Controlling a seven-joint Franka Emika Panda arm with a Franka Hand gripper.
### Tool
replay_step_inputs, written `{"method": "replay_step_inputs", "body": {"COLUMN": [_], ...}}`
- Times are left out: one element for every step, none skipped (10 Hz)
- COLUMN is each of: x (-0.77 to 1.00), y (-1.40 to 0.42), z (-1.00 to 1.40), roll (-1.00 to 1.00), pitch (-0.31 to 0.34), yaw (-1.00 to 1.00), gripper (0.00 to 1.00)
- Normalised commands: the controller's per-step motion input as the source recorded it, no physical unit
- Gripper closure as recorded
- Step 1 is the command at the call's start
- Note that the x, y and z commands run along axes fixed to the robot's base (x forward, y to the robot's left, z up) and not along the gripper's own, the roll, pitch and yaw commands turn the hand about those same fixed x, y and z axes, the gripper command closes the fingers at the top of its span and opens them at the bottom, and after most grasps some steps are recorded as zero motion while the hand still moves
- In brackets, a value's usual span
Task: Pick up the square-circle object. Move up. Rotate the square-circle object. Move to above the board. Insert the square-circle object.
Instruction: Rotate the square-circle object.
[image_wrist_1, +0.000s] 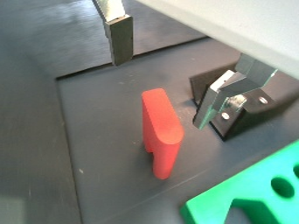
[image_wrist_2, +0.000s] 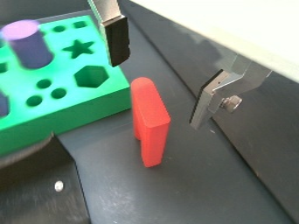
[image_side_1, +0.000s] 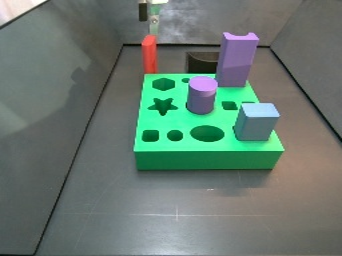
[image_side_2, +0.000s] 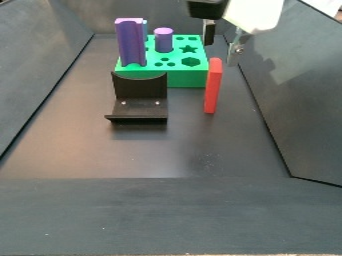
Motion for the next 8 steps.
{"method": "replay_step_inputs", "body": {"x": [0.04, 0.04, 0.04, 0.04, 0.04, 0.00, 0.00, 0.02], "y": [0.03, 0.03, 0.03, 0.03, 0.03, 0.00, 0.00, 0.00], "z": [-0.03, -0.03, -0.03, -0.03, -0.03, -1.00, -1.00, -1.00], "roll": [0.01, 0.02, 0.02, 0.01, 0.01, 0.01, 0.01, 0.01], "pitch": [0.017, 0.021, 0.022, 0.022, 0.022, 0.022, 0.018, -0.010], "yaw": [-1.00, -1.00, -0.74, -0.50, -0.38, -0.18, -0.12, -0.07], "gripper": [0.00, 0.00, 0.00, 0.00, 0.00, 0.00, 0.00, 0.00]}}
